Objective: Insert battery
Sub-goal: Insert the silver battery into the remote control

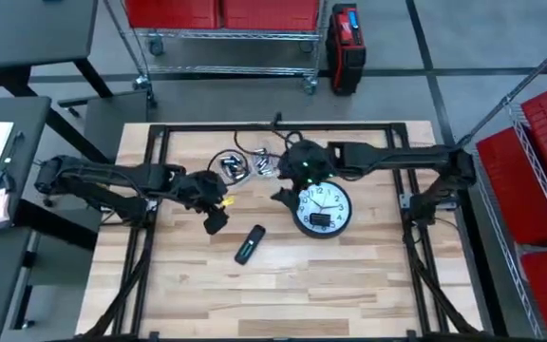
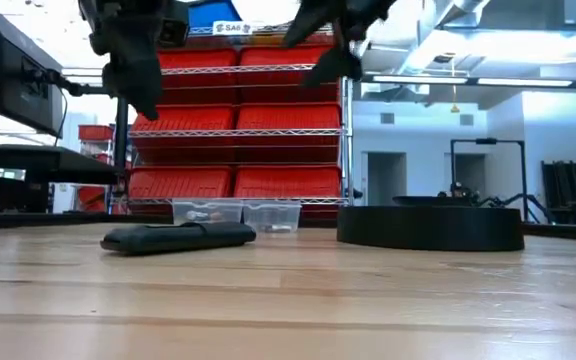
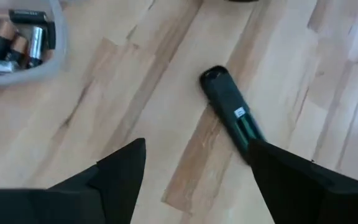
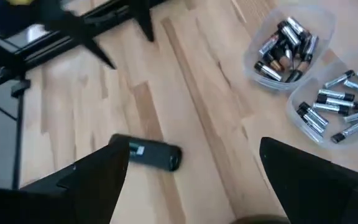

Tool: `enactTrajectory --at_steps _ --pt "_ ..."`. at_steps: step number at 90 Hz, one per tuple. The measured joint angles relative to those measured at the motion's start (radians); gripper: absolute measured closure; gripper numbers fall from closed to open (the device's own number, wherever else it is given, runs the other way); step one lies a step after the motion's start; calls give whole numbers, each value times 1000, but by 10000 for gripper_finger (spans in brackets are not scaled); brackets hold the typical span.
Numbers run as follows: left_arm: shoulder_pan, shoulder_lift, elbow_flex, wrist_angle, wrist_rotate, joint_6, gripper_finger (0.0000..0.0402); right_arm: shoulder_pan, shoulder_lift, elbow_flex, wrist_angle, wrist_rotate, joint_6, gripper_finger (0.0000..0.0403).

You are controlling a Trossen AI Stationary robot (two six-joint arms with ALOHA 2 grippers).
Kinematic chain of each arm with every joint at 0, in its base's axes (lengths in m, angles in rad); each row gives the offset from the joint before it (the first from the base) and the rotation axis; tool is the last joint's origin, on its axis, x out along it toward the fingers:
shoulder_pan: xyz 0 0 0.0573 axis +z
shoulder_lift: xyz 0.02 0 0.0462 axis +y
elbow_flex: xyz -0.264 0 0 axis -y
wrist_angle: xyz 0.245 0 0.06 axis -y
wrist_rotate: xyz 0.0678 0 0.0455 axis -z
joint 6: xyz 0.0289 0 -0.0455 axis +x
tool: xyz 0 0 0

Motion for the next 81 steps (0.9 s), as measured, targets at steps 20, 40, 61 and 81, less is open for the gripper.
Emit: enactTrajectory --at_steps 20,40,61,81 --pt "-13 1 0 13 -6 -136 139 38 -105 0 -37 42 -93 55" --pt "-119 49 0 84 -78 -362 139 81 -166 0 -82 43 -123 55" --pt "-248 250 0 392 -87 -459 139 122 -169 -20 -123 54 -148 55" --pt "-310 438 2 600 -87 -575 139 133 -168 -23 -146 77 -132 55"
